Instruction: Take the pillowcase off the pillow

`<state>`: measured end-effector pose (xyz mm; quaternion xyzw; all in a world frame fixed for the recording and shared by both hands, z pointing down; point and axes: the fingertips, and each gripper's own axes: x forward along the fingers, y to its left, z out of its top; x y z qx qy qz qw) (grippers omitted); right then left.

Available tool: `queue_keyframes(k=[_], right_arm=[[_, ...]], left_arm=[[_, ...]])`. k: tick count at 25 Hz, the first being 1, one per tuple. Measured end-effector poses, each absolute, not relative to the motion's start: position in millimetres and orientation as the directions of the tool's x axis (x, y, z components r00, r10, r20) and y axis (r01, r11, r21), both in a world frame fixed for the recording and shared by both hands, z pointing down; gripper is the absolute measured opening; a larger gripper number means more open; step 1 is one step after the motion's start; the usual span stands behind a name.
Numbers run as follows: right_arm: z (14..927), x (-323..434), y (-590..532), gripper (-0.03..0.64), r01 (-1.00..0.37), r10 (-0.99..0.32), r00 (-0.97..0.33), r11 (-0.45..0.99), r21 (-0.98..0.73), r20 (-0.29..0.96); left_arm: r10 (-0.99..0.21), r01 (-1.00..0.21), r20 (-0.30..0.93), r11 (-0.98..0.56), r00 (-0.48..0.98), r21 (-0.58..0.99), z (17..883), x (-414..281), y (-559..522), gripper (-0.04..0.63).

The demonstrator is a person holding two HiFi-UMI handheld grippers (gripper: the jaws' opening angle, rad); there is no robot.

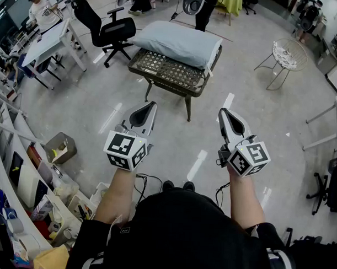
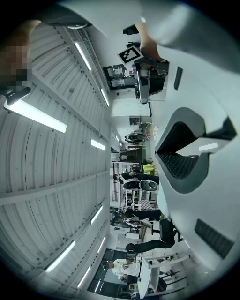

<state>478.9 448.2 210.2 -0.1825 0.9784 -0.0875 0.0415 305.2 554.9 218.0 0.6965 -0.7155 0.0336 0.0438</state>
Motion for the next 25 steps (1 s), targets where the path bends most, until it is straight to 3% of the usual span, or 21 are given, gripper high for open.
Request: queue_keyframes(k=[15,25], right_arm=[[233.2,461.1,451.8,0.008,-0.4,-0.409,-0.913,0.887,-0.232,0.011],[266.7,427.2,397.3,0.011,-0.43,-0.437,-0.898,0.846,-0.315,0.053]], left_arm=[[-0.99,-0.998,0.137,-0.022,0.029,0.052,242.3,286.4,554.8,0.003],[-0.976,-0.995,0.208,-0.048,0.065,0.087,279.0,257.0,502.8,0.003]])
